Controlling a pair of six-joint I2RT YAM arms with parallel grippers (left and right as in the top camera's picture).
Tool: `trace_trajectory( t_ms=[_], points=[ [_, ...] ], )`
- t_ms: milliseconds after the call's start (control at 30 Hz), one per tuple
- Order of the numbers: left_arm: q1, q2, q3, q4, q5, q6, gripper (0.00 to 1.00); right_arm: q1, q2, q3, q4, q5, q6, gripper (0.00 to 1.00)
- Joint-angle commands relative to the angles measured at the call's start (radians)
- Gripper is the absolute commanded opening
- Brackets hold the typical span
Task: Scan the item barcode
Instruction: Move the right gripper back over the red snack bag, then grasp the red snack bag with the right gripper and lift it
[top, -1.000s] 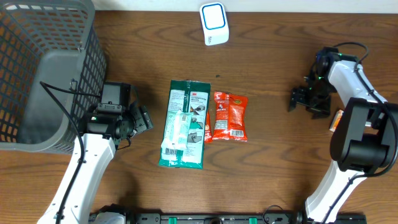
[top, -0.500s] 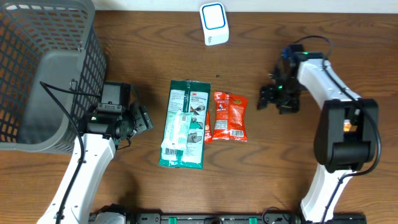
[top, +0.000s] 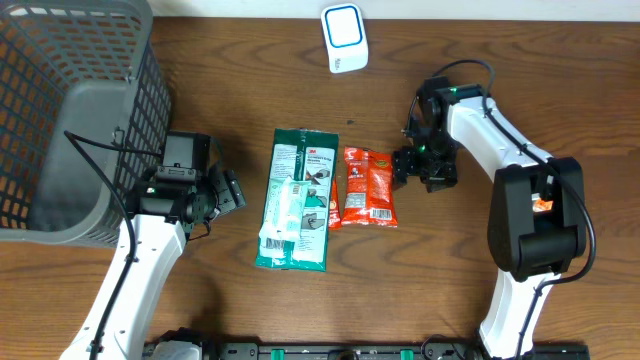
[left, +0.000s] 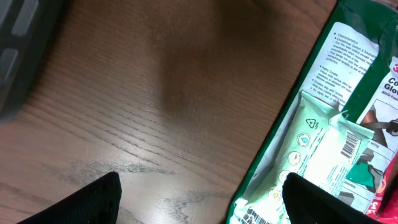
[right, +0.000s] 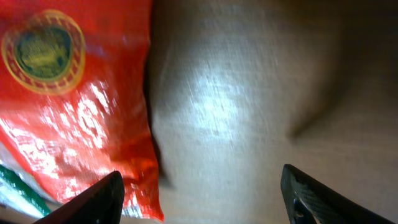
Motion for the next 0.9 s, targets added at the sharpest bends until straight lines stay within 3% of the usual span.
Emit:
trace_trajectory(
  t_ms=[0,100,200,333,367,433,500,533,867],
  points=[
    [0.004,0.002,0.001,0.003,-0.009,-0.002,0.84,0.007,-0.023,0.050,-0.018,-0.003,-0.007,0.75],
    [0.004,0.002,0.001,0.003,-0.009,-0.003,0.84,0.012,-0.064,0.070,-0.014,-0.017,-0.006,0.79],
    [0.004,0.002,0.001,0.003,-0.009,-0.003,0.84,0.014,-0.095,0.070,0.032,-0.089,-0.007,0.99],
    [0.004,0.002,0.001,0.003,-0.009,-0.002,0.84,0.015,-0.098,0.068,0.115,-0.225,-0.007,0.99],
    [0.004,0.002,0.001,0.003,-0.009,-0.002,0.84,0.016,-0.098,0.067,0.132,-0.236,-0.006,0.96],
    [0.004,0.002,0.001,0.003,-0.009,-0.002,0.84,0.018,-0.098,0.067,0.170,-0.242,0.006,0.68],
    [0.004,0.002,0.001,0.003,-0.009,-0.002,0.83,0.024,-0.098,0.065,0.208,-0.240,0.037,0.15],
    [0.004,0.002,0.001,0.003,-0.009,-0.002,0.84,0.030,-0.098,0.064,0.229,-0.237,0.055,0.01],
    [0.004,0.002,0.001,0.003,-0.009,-0.003,0.84,0.147,-0.090,0.041,0.401,-0.071,0.094,0.01]
  ],
)
